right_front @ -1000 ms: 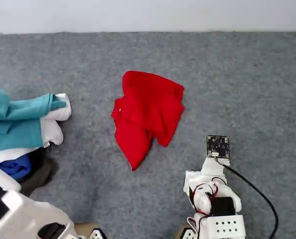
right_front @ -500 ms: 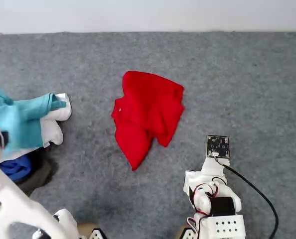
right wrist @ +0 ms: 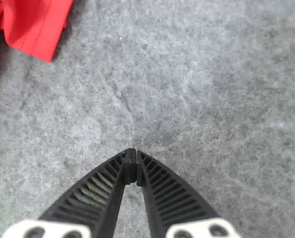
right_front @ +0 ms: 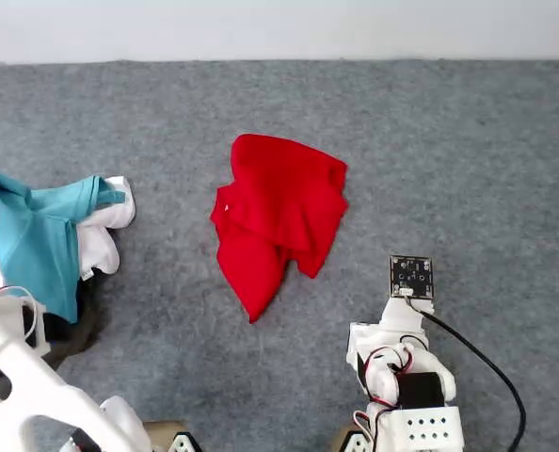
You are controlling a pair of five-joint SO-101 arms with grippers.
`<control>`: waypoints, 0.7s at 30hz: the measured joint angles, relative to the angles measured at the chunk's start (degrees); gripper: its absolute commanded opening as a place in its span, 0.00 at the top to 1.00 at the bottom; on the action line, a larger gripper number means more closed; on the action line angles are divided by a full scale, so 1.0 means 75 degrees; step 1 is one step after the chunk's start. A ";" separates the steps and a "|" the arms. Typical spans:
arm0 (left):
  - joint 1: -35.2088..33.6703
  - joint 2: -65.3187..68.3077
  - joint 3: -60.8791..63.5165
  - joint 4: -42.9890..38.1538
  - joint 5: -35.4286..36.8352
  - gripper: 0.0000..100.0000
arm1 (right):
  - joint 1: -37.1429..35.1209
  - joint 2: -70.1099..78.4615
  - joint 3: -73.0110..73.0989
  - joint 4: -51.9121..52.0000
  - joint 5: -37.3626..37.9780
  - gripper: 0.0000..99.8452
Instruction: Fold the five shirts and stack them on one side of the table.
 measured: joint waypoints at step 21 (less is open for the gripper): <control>0.1055 -0.2415 0.0000 0.0000 0.2016 0.74 | 0.0223 0.0785 -0.2813 -0.0352 0.4196 0.99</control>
